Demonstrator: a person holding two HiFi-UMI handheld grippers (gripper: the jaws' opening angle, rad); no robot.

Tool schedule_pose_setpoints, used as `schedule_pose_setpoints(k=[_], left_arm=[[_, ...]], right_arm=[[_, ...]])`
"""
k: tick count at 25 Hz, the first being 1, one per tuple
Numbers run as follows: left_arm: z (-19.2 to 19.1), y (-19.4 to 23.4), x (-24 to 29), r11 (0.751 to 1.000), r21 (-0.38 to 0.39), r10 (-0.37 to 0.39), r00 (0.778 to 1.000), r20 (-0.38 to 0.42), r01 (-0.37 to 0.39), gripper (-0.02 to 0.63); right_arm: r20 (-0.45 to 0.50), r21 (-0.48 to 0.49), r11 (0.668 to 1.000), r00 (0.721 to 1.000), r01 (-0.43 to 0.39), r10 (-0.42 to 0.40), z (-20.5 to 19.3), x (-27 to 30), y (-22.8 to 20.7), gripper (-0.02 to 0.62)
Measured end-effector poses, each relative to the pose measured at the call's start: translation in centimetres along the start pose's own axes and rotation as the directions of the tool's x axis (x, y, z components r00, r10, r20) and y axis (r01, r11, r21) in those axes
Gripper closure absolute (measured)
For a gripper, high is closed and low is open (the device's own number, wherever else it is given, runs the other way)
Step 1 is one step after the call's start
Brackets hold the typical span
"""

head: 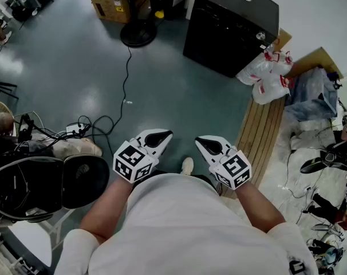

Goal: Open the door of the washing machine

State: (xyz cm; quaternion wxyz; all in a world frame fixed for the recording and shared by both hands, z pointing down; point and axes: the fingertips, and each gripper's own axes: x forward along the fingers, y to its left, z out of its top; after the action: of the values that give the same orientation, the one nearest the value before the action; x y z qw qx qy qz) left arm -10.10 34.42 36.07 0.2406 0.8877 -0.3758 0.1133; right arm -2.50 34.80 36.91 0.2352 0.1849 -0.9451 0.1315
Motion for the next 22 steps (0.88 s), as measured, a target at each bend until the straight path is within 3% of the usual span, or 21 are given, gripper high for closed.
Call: schedule_pose_setpoints(k=[5,12,19,22], left_arm=[[1.4,-4.3,4.7,1.0,-0.004,0.013,1.0,0.018,-0.013,0.588],[1.5,-5.4,7.6,0.999,-0.004,0.038,0.999,-0.009,-0.038,0.588],[2.7,-0.4,10.0,1.0,0.003,-0.007,1.0,-0.006,0.007,0.588],[5.2,3.1,11.8,0.999,0.017,-0.04,0.999,-0.005,0.04,0.588]], right_arm=[[-0.02,0.014,1.0,1.0,0.007,-0.007,-3.1,-4.8,-3.9,0.589],[-0.006,0.044,0.999,1.0,0.003,-0.002,-4.8,-6.2,-7.1,0.589],[-0.001,0.064,0.997,0.999,0.041,-0.041,-2.7,-2.5,-10.9,0.586],[-0.019,0.089,0.994,0.998,0.066,-0.064,-0.8,-0.6,-13.6,0.537]])
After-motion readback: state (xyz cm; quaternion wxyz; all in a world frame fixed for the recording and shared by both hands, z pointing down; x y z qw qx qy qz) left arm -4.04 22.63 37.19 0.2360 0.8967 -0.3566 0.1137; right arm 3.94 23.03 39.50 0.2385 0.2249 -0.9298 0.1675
